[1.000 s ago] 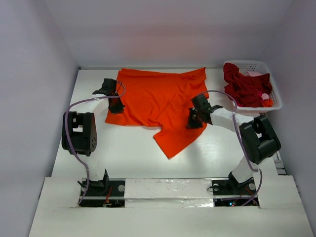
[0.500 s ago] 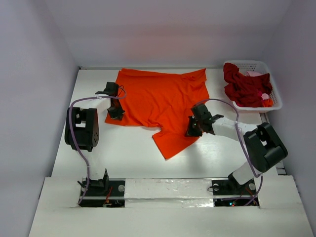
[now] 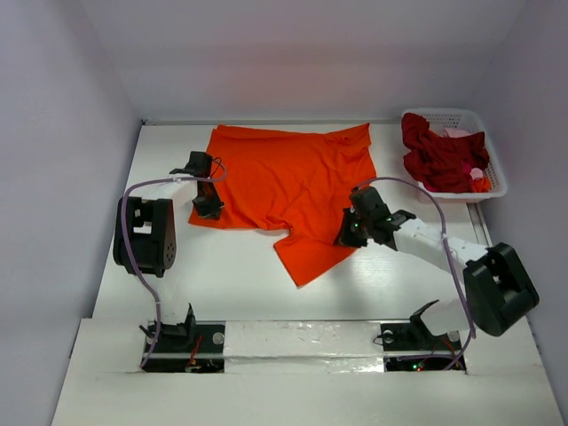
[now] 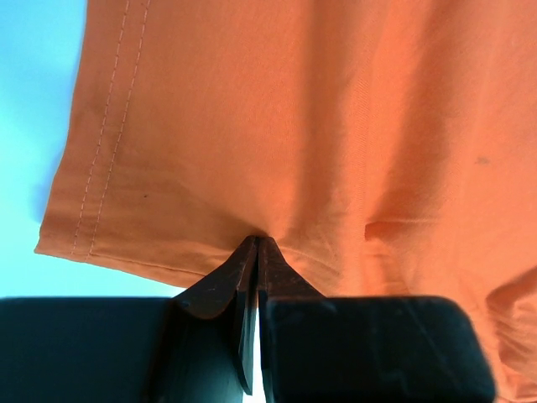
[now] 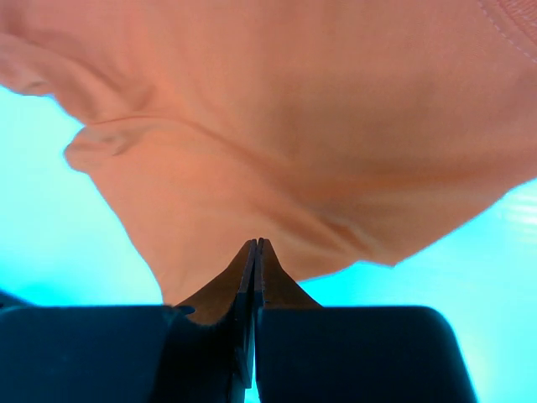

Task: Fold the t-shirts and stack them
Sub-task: Flatten out the tshirt

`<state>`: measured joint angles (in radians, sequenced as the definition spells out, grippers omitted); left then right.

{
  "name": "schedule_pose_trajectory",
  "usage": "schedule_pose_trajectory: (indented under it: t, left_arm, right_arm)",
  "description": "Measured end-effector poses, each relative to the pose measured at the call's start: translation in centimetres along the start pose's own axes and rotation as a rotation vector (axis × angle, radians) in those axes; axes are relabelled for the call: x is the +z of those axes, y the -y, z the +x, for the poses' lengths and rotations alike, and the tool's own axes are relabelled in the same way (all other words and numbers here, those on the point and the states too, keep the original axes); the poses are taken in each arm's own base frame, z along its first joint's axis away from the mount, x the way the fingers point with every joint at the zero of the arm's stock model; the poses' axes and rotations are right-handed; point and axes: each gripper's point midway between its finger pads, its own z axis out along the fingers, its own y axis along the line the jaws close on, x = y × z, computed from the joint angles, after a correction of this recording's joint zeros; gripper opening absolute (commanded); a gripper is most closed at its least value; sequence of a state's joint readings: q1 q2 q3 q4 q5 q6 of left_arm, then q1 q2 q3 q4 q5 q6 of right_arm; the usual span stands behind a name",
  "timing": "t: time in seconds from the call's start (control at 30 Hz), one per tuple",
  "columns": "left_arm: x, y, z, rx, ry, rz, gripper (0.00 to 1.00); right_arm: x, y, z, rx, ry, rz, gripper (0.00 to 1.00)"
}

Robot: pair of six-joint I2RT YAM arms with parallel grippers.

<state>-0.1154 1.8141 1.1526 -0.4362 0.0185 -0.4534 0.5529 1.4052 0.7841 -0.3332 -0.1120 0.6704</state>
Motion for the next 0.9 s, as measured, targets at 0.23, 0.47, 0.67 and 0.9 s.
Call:
schedule_pose_trajectory:
  t: [0.23,0.47,0.67,0.9]
  left_arm:
    - [-0.2,-0.2,0.3,-0.001,-0.007,-0.007,0.0]
    - [-0.2,-0.4,0.4,-0.006,-0.012,-0.021,0.0]
    - [-0.2,-0.4,0.4,-0.007,-0.012,-0.021,0.0]
    - [-0.2,-0.4,0.4,-0.005,-0.012,-0.021,0.0]
  right_arm:
    - [-1.5,-1.0,-0.7,-0.011,0.027,-0.027,0.0]
    - [2.1,-1.1,-2.7,-0.02,-0.024,0.081,0.0]
    - [6.3,0.3,-3.2,-0.008,-0.03,0.18,0.0]
    - [7.1,-1.1,-2.3,0.064,0.033,0.073,0.0]
